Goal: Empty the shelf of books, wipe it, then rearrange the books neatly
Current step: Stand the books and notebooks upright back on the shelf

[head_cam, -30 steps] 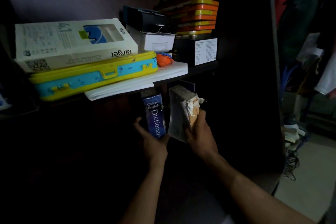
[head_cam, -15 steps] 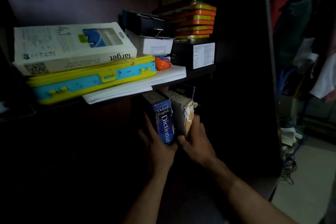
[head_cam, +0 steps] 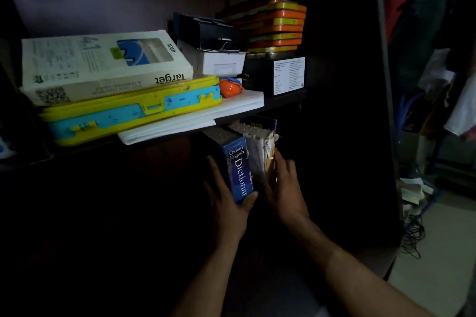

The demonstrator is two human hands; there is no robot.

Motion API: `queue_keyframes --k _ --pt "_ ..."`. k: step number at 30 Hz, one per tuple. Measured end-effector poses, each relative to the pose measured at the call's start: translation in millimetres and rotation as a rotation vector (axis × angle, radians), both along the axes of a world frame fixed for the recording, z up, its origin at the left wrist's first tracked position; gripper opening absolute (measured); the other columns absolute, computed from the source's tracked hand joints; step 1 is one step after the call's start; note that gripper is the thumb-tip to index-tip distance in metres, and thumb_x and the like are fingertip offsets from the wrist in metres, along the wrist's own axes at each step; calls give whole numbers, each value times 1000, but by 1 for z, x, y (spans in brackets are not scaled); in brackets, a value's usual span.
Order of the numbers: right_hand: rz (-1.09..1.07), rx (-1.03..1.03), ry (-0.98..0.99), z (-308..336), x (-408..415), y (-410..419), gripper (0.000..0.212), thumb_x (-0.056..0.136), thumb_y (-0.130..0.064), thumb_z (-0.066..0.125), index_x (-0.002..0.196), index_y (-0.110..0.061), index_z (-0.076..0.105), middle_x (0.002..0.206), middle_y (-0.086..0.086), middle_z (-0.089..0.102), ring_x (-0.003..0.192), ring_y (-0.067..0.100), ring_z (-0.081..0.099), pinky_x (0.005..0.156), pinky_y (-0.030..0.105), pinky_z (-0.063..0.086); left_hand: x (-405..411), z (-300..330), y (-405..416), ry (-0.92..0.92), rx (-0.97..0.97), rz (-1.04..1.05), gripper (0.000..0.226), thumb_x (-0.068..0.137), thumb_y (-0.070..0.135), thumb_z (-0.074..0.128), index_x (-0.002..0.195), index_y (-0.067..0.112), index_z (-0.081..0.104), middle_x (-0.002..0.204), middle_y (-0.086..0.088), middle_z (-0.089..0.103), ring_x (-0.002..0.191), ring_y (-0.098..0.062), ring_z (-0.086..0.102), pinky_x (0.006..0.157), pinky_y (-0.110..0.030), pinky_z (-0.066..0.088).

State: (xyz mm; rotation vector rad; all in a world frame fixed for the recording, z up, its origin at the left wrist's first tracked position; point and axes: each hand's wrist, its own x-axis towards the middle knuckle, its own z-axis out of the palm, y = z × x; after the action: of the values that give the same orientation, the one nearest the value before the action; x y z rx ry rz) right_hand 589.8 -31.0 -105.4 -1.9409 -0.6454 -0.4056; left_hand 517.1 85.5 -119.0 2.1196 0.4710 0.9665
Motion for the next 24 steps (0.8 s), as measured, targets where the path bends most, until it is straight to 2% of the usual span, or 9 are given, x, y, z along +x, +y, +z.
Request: queue_keyframes --k 3,5,8,13,16,18,20,21,24 --pt "-22 54 32 1 0 1 69 96 -34 64 154 -29 26 143 -8 35 118 1 42 88 24 49 1 -1 1 30 46 -57 119 85 49 74 149 53 -26 169 -6 -5 154 -35 10 116 -58 30" --pt "-40 90 39 4 4 4 64 96 -29 64 151 -24 31 143 -4 37 120 3 43 93 34 54 5 -4 4 42 95 -87 108 90 51 66 154 46 -21 169 -1 -8 156 -30 3 121 -57 24" --pt "-32 91 29 9 17 11 63 94 -19 66 148 -19 34 144 0 40 124 10 47 98 36 53 7 -6 5 48 63 -155 94 96 44 59 153 42 -15 169 1 0 155 -26 10 122 -51 23" --pt "-116 -39 -13 5 35 21 80 88 -14 70 156 -25 29 137 4 46 121 20 46 102 41 47 7 -7 6 37 65 -208 84 101 37 54 152 43 -13 170 2 1 154 -21 10 121 -37 18" --pt "-101 103 -10 -1 36 19 65 91 -20 70 147 -25 38 135 1 43 115 10 49 89 24 48 7 -6 4 52 31 -203 81 103 35 51 156 38 -11 170 0 2 153 -21 14 115 -28 20" --pt "-83 230 11 -3 33 17 42 93 -26 67 129 -25 46 126 -2 50 108 7 54 81 20 49 10 -5 3 79 59 -180 80 104 36 48 158 35 -11 170 -1 2 153 -22 16 116 -30 21" --pt "-97 213 -2 -2 31 15 18 100 -30 58 116 -26 51 117 -4 55 104 12 59 82 29 53 17 -1 4 108 52 -184 81 104 34 49 159 33 -12 170 -3 2 153 -25 16 119 -36 22" --pt "-94 183 -1 -3 31 15 14 102 -30 53 115 -26 54 117 -3 56 105 13 59 85 31 53 24 1 5 125 48 -182 83 104 30 51 159 31 -12 170 -4 1 154 -26 15 121 -38 20" --pt "-84 121 71 -2 30 14 29 105 -31 48 131 -22 56 130 0 54 115 15 57 92 29 50 46 12 11 227 34 -175 91 101 22 57 158 28 -13 170 -8 -1 154 -30 13 124 -45 18"
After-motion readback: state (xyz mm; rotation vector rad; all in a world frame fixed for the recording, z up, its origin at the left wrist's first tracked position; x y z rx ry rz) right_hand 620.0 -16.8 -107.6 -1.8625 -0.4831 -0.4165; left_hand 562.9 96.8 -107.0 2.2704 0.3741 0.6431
